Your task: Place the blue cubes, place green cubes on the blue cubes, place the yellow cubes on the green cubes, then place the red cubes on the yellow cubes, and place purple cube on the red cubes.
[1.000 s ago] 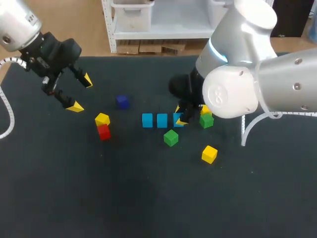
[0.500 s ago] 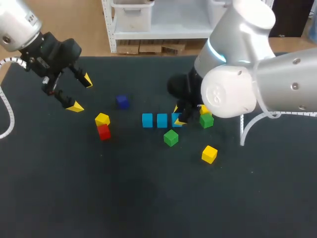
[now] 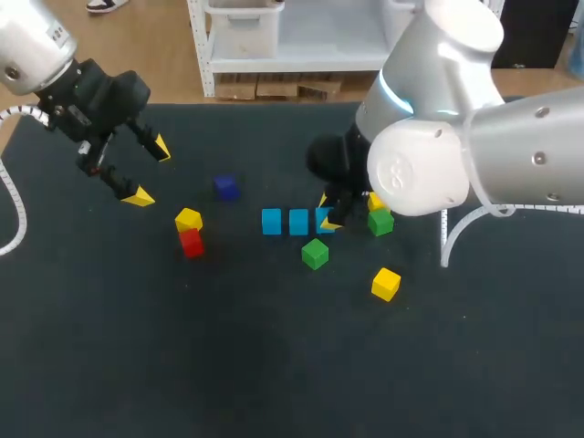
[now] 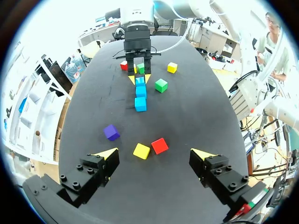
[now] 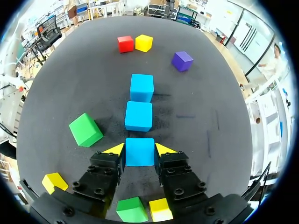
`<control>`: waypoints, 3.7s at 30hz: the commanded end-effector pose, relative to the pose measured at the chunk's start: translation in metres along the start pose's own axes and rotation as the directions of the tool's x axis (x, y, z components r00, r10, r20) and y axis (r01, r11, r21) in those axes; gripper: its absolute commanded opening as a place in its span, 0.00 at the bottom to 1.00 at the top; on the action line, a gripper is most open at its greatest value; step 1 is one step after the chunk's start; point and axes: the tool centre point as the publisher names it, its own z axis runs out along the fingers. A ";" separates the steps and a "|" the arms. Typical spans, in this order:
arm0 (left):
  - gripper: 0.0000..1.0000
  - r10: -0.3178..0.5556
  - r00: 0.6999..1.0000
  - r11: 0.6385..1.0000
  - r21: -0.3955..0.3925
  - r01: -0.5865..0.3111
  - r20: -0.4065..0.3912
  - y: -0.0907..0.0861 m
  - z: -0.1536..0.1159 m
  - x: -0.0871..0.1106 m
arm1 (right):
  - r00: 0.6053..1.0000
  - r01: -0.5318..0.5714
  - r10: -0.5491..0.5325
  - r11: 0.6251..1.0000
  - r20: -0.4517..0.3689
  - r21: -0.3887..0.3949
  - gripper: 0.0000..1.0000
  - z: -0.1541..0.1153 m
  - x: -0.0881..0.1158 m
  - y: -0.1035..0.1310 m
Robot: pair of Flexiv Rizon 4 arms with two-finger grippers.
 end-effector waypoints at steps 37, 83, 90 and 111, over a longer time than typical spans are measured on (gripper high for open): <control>1.00 0.003 1.000 1.000 0.002 -0.003 0.002 0.001 0.000 0.001 | 1.000 -0.010 0.010 1.000 -0.012 -0.001 1.00 -0.012 0.004 -0.003; 1.00 0.003 1.000 1.000 0.002 -0.003 0.002 0.001 0.000 0.001 | 1.000 0.010 -0.007 0.986 0.015 -0.167 1.00 -0.056 0.024 -0.011; 1.00 0.003 1.000 1.000 0.002 -0.003 0.002 0.001 0.000 0.001 | 0.996 0.085 -0.079 0.987 0.048 -0.138 1.00 -0.056 0.023 -0.017; 1.00 0.003 1.000 1.000 0.002 -0.003 0.002 0.001 0.000 0.001 | 0.949 0.316 -0.310 0.942 0.065 -0.118 1.00 -0.072 0.048 0.002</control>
